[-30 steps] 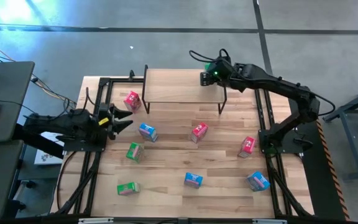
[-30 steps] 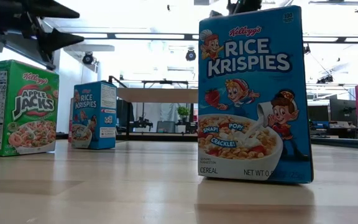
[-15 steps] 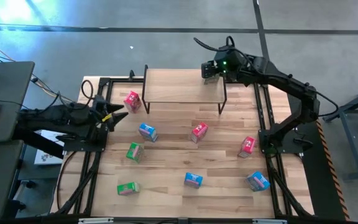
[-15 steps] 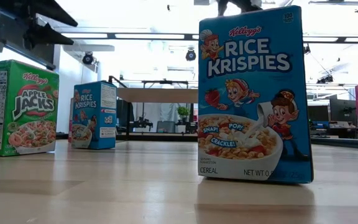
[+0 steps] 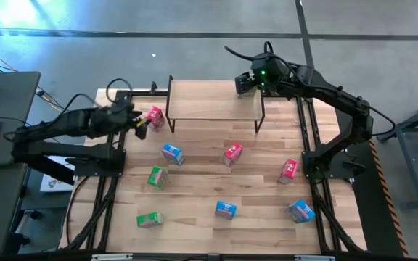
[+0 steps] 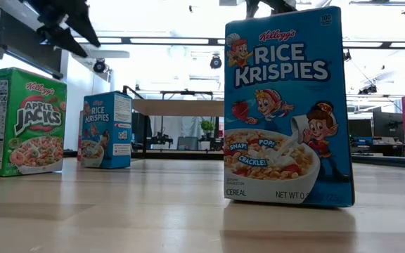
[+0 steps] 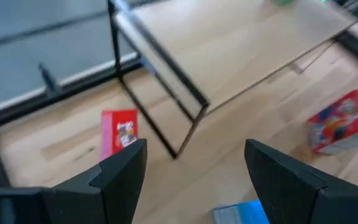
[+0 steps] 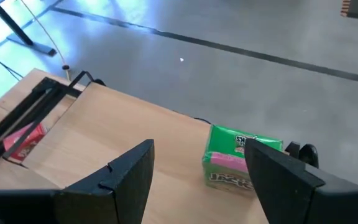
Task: Stack cereal on shelf
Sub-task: Put the left red cereal box on the shelf
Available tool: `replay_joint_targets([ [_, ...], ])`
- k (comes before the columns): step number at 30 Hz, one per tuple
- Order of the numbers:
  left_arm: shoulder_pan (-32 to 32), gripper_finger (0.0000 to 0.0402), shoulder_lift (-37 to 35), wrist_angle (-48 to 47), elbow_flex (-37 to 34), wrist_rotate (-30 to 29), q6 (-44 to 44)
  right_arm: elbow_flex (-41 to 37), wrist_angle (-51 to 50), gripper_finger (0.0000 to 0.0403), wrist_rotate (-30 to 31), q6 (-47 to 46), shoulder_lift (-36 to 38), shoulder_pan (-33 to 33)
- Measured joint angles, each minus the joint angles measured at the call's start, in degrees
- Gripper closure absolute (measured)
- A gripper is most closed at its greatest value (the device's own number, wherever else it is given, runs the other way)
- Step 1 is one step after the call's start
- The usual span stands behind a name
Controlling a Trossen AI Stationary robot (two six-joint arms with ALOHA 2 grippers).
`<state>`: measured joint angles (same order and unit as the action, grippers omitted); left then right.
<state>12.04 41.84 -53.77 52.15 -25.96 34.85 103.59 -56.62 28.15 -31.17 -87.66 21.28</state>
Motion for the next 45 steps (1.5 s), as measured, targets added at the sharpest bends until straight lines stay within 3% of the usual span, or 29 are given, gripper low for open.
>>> replay_joint_targets([
  [6, 10.7, 0.0139, 6.6, -0.4, 2.3, 10.2, -4.3, 0.0, -0.2, 0.0160, -2.6, 1.8, 0.0, 0.1],
  [20, 30.1, 0.0139, 13.3, -2.0, 3.6, 21.3, -14.5, 0.0, -0.6, 0.0160, -4.7, 4.3, 0.0, 0.1],
  [31, 33.8, 0.0139, 20.4, -2.2, 3.6, 23.3, -17.5, 0.0, -0.7, 0.0160, -4.7, 4.3, 0.0, 0.1],
  [45, 34.1, 0.0139, 25.8, -2.2, 3.6, 24.6, -17.5, 0.0, -1.2, 0.0160, -4.8, 4.3, 0.0, 0.1],
])
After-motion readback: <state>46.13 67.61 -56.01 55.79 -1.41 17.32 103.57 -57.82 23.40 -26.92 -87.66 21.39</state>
